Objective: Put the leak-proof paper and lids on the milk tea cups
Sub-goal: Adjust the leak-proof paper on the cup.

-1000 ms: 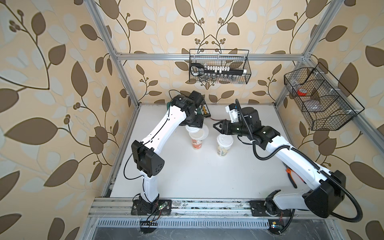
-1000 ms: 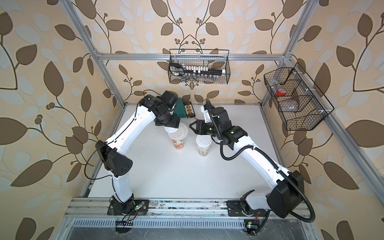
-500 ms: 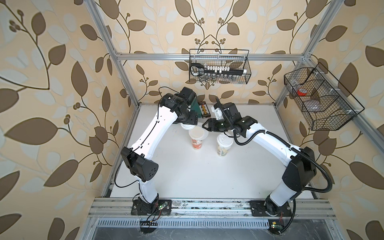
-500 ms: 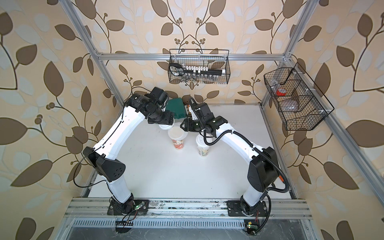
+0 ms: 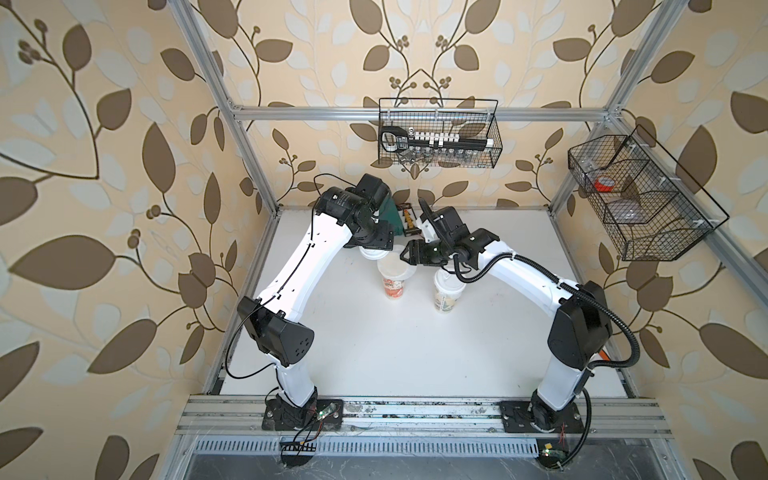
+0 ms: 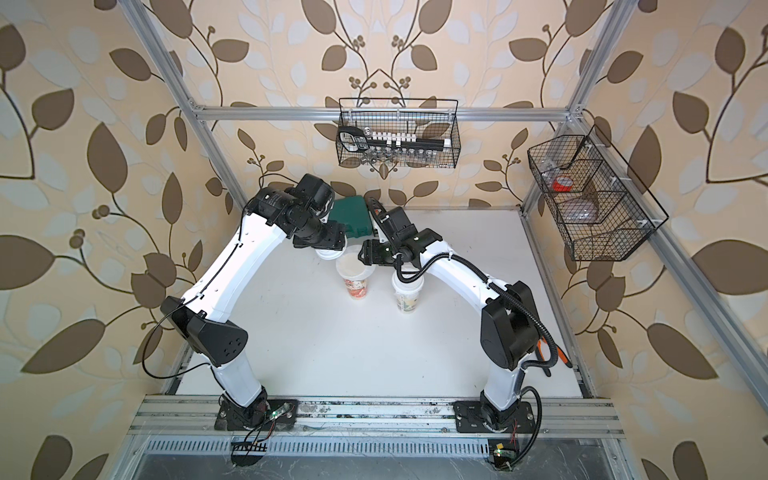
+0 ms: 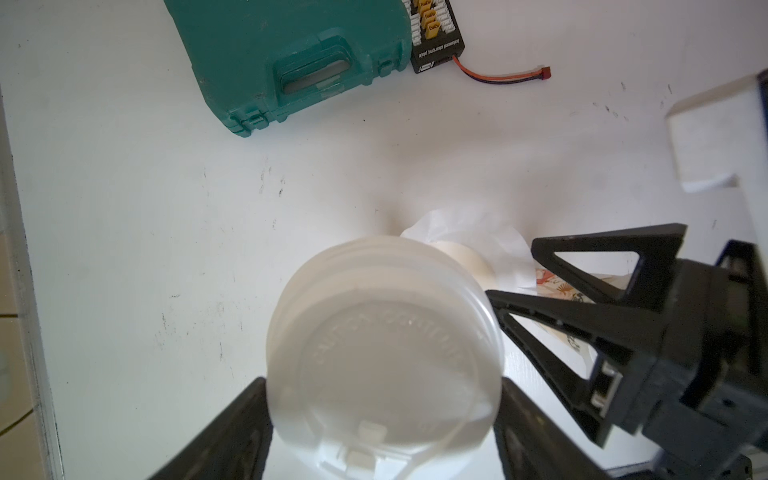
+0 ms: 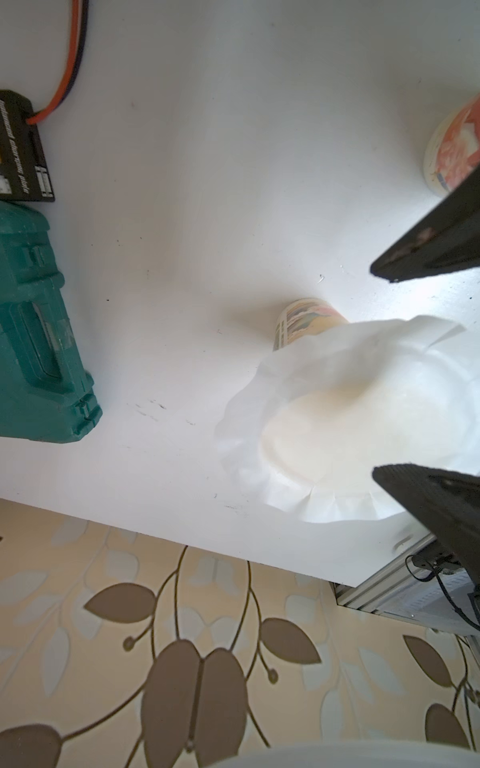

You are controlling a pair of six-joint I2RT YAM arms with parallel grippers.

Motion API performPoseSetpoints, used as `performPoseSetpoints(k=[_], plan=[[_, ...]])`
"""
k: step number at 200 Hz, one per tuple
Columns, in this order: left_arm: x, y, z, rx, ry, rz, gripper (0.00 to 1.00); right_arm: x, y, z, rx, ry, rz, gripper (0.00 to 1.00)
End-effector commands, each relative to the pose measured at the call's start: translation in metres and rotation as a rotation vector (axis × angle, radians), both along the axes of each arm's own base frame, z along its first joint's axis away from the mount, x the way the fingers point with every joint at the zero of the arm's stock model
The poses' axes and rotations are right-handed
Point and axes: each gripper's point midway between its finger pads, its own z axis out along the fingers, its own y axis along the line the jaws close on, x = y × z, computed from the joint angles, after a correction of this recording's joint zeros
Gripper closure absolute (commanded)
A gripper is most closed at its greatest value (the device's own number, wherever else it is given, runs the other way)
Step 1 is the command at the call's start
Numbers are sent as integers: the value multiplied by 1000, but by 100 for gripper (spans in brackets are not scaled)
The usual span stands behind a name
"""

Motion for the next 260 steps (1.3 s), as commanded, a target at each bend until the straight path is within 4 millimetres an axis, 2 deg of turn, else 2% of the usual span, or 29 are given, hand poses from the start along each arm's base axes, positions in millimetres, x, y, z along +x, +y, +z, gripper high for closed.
performPoseSetpoints(k=[1, 73, 118, 148, 166, 200, 260], plan=[[-10, 8, 19, -24, -37, -16, 18, 0, 7, 4, -4, -7, 24, 30], [-8, 8, 16, -26, -32, -13, 18, -10, 26, 8, 19, -8, 73, 30], [-7, 8, 16, -30, -30, -14, 18, -10, 28, 8, 18, -8, 75, 29], [-8, 5, 15, -41, -23, -21, 18, -8, 24, 9, 2, -22, 62, 25], [-10, 2, 14, -53, -14, -34, 18, -6, 19, 18, 3, -47, 52, 24], [-13, -4, 8, -75, 14, -61, 21, -3, 3, 52, 27, -133, 24, 21], [-14, -21, -11, -105, 91, -102, 23, 0, -61, 102, 84, -265, -106, 14]])
